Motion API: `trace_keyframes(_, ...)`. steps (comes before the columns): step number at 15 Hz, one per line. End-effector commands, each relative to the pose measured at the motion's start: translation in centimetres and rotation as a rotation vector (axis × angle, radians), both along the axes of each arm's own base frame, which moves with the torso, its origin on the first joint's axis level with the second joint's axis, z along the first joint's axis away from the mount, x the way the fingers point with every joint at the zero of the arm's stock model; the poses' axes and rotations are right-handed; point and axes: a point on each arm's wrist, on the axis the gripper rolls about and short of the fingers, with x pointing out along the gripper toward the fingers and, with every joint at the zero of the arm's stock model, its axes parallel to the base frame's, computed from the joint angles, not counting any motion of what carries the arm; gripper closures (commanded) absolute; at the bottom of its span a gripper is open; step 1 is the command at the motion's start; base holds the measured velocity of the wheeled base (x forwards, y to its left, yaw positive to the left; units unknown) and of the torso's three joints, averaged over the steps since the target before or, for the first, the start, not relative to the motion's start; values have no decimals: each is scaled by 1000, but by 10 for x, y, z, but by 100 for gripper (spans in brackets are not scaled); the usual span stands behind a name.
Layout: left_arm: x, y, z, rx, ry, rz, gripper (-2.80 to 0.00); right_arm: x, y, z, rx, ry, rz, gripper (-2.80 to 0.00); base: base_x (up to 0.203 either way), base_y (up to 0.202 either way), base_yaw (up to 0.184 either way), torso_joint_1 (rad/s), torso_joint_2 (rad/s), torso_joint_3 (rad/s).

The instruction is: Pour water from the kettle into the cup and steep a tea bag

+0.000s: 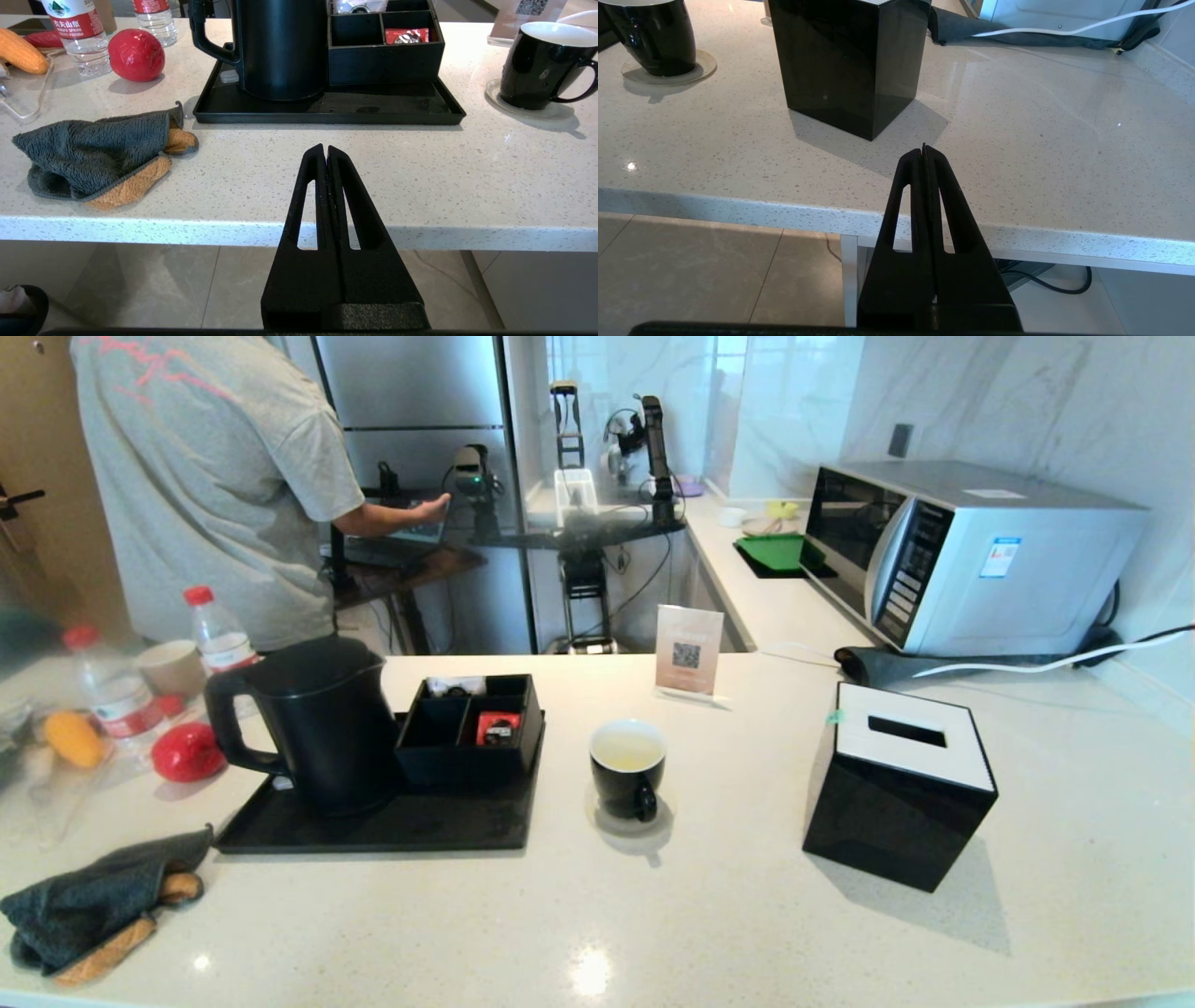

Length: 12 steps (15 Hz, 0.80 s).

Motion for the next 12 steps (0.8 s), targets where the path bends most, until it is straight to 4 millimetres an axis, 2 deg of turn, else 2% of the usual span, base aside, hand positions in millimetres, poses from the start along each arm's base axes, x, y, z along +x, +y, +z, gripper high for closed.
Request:
trace_keyframes(1, 0, 0, 0, 0, 0, 1, 0, 0, 0, 0, -1, 2, 0, 0, 0, 0, 0, 0, 0, 0)
trace_keyframes(12, 0, 0, 0, 0, 0, 1, 0, 0, 0, 0, 0, 2, -18, 0, 0, 0, 0, 0, 0, 0)
